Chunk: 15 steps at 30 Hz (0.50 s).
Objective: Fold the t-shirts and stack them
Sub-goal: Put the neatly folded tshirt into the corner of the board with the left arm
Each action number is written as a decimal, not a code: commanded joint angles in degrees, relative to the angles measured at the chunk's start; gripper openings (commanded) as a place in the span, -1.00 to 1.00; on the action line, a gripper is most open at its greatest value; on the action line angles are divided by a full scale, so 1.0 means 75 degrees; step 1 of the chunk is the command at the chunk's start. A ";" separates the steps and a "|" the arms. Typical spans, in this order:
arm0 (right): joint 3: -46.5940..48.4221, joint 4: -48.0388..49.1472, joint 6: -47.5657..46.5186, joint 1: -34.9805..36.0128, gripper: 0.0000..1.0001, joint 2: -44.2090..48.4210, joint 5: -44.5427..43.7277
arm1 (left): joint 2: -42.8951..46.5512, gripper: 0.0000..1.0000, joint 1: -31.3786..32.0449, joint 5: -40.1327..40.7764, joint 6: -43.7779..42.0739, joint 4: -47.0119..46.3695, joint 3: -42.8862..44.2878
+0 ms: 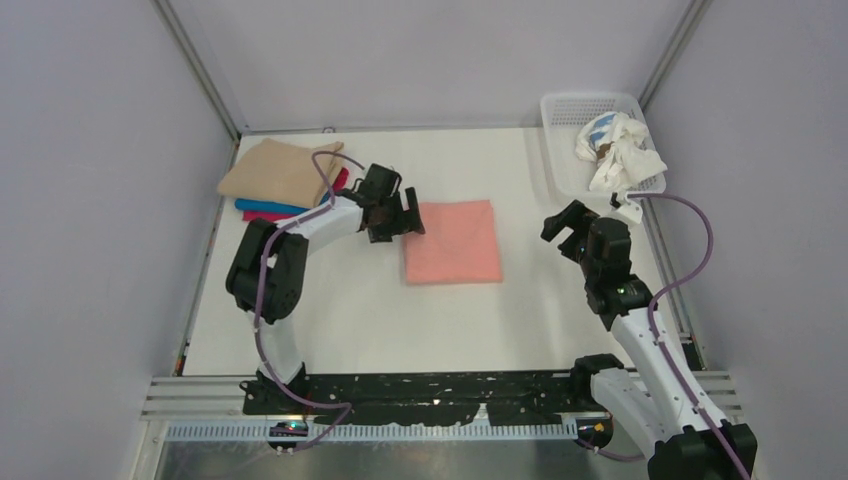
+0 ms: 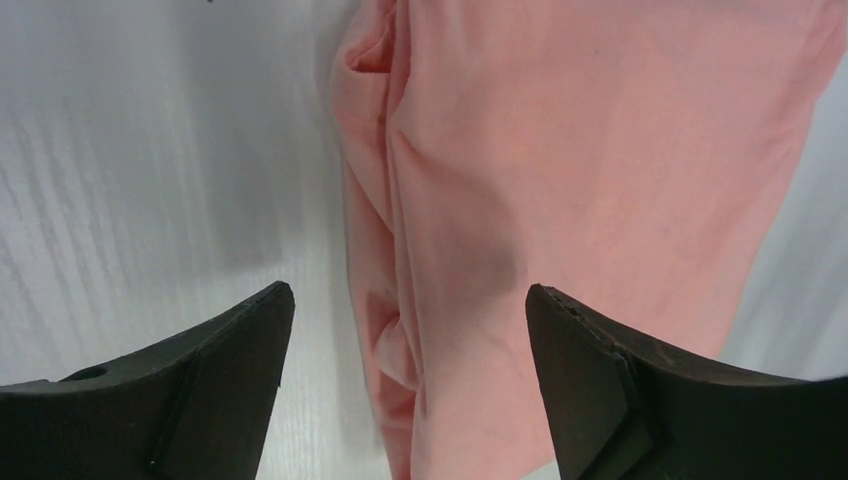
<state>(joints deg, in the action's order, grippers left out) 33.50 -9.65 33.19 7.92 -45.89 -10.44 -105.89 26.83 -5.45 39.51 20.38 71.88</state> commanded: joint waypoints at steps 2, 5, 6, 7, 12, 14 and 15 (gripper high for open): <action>-0.0187 -0.0283 -0.0314 0.0009 0.89 0.0155 -0.0637 | -0.0586 0.49 0.0389 0.0365 0.0251 0.0365 0.0685; -0.0189 -0.0289 -0.0343 0.0010 0.90 0.0156 -0.0700 | -0.0965 0.26 0.0536 0.0533 0.0408 0.0736 0.0999; -0.0189 -0.0282 -0.0363 0.0004 0.90 0.0149 -0.0709 | -0.1061 0.18 0.0570 0.0615 0.0425 0.0814 0.1059; -0.0195 -0.0283 -0.0383 0.0007 0.90 0.0141 -0.0727 | -0.1171 0.12 0.0616 0.0652 0.0447 0.0889 0.1129; -0.0232 -0.0284 -0.0437 0.0011 0.90 0.0108 -0.0859 | -0.1510 -0.26 0.0779 0.0660 0.0356 0.1166 0.1479; -0.0229 -0.0282 -0.0448 0.0010 0.90 0.0107 -0.0871 | -0.1562 -0.51 0.0796 0.0821 0.0318 0.1271 0.1603; -0.0227 -0.0283 -0.0478 0.0004 0.90 0.0119 -0.0876 | -0.1617 -0.76 0.0794 0.0888 0.0241 0.1405 0.1727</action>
<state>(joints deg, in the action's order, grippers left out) 31.79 -12.58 30.63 7.92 -45.60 -14.76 -116.09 32.16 -1.52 42.24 26.89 82.00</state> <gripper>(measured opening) 0.949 0.297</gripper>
